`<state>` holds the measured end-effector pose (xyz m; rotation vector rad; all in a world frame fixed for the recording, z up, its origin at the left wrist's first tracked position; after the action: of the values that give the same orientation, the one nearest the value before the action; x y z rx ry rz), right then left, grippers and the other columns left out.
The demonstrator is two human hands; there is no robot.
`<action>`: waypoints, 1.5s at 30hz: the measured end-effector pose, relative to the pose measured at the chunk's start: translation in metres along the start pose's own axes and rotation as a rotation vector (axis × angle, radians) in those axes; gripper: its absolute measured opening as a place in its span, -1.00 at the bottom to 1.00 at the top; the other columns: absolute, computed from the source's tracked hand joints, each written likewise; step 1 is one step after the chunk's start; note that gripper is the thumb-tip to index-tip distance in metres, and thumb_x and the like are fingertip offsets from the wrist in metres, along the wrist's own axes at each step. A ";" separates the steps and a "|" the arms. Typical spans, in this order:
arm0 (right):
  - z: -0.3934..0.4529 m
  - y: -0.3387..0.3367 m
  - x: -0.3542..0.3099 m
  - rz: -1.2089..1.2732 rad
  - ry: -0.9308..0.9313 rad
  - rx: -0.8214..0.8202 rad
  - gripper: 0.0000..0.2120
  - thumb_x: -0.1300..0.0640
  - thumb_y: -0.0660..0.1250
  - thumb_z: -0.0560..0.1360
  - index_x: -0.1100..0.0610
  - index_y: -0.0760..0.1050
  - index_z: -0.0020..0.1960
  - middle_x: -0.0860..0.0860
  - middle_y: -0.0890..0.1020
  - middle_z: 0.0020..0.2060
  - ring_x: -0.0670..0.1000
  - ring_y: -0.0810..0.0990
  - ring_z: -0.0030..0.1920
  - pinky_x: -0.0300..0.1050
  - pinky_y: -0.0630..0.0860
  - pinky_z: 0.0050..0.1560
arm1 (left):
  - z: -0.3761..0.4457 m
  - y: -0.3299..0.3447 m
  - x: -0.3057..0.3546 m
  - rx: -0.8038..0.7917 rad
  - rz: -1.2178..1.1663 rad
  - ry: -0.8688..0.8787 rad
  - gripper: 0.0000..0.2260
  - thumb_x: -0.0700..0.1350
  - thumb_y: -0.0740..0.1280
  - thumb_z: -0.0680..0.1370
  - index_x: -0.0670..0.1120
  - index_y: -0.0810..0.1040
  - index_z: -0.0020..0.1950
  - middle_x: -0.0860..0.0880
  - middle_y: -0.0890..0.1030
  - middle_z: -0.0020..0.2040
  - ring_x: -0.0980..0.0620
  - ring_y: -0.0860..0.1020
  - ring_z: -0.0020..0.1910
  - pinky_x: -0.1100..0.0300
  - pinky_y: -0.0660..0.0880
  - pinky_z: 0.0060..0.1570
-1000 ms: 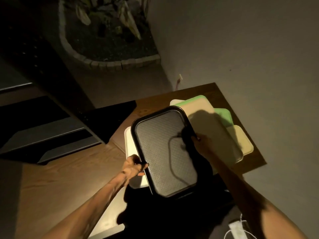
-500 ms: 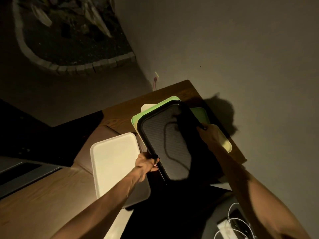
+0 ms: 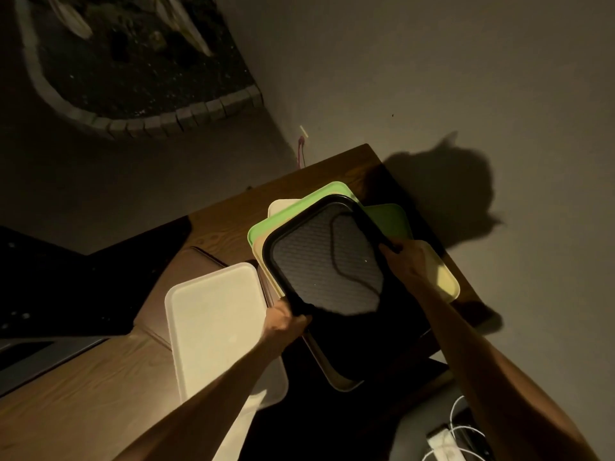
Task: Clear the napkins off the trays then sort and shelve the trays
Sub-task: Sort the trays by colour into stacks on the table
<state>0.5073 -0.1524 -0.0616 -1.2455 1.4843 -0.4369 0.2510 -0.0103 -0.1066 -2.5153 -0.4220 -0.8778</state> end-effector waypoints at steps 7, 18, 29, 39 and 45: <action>-0.007 -0.003 0.001 0.030 0.048 0.050 -0.69 0.02 0.33 0.57 0.26 0.63 0.10 -0.08 0.39 -0.39 -0.01 0.46 -0.22 -0.27 0.18 -0.42 | -0.005 0.001 0.004 -0.004 0.125 -0.065 -0.90 0.02 0.40 0.43 0.08 0.51 -0.12 -0.05 0.67 -0.26 -0.07 0.69 -0.38 0.09 0.65 -0.38; -0.002 0.017 0.025 0.116 0.024 -0.038 -0.65 -0.24 0.34 0.48 0.03 0.64 -0.02 -0.04 0.66 -0.19 -0.02 0.60 -0.13 -0.12 0.46 -0.12 | -0.001 0.003 -0.011 -0.090 -0.360 -0.208 -0.81 -0.18 0.40 0.39 -0.11 0.58 -0.01 -0.13 0.62 -0.13 0.04 0.64 -0.25 0.07 0.62 -0.25; 0.001 0.034 0.023 0.255 0.061 -0.174 -0.63 -0.08 0.30 0.57 0.02 0.37 -0.35 -0.05 0.46 -0.43 -0.01 0.47 -0.32 -0.13 0.34 -0.25 | -0.001 0.006 -0.010 -0.062 -0.426 -0.289 -0.67 0.07 0.45 0.47 -0.03 0.54 0.17 -0.06 0.66 -0.04 -0.02 0.64 -0.10 0.18 0.58 -0.33; -0.066 0.035 0.003 0.497 0.011 -0.073 -0.66 0.04 0.35 0.56 0.03 0.42 -0.37 -0.09 0.49 -0.48 -0.07 0.47 -0.35 -0.20 0.38 -0.30 | -0.048 -0.024 -0.024 0.107 -0.548 -0.143 -0.60 -0.10 0.55 0.40 -0.09 0.52 0.18 -0.03 0.68 0.00 0.17 0.60 -0.17 0.33 0.47 -0.27; -0.134 0.088 -0.024 0.711 0.171 -0.225 -0.89 0.21 0.31 0.58 0.14 0.48 -0.12 -0.01 0.56 -0.21 -0.02 0.53 -0.15 -0.42 0.48 -0.13 | -0.081 -0.077 -0.072 0.208 -0.683 -0.201 -0.60 -0.14 0.56 0.39 -0.19 0.54 0.15 -0.05 0.64 -0.11 0.04 0.59 -0.17 0.21 0.48 -0.20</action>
<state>0.3465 -0.1441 -0.0754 -0.7746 2.0392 0.1071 0.1233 0.0049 -0.0725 -2.2807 -1.4139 -0.7492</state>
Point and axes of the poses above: each hand's wrist, its own z-axis towards the middle knuckle, its own y-axis out of the palm, x = y × z, the point moved 3 cm from there along z, towards the middle knuckle
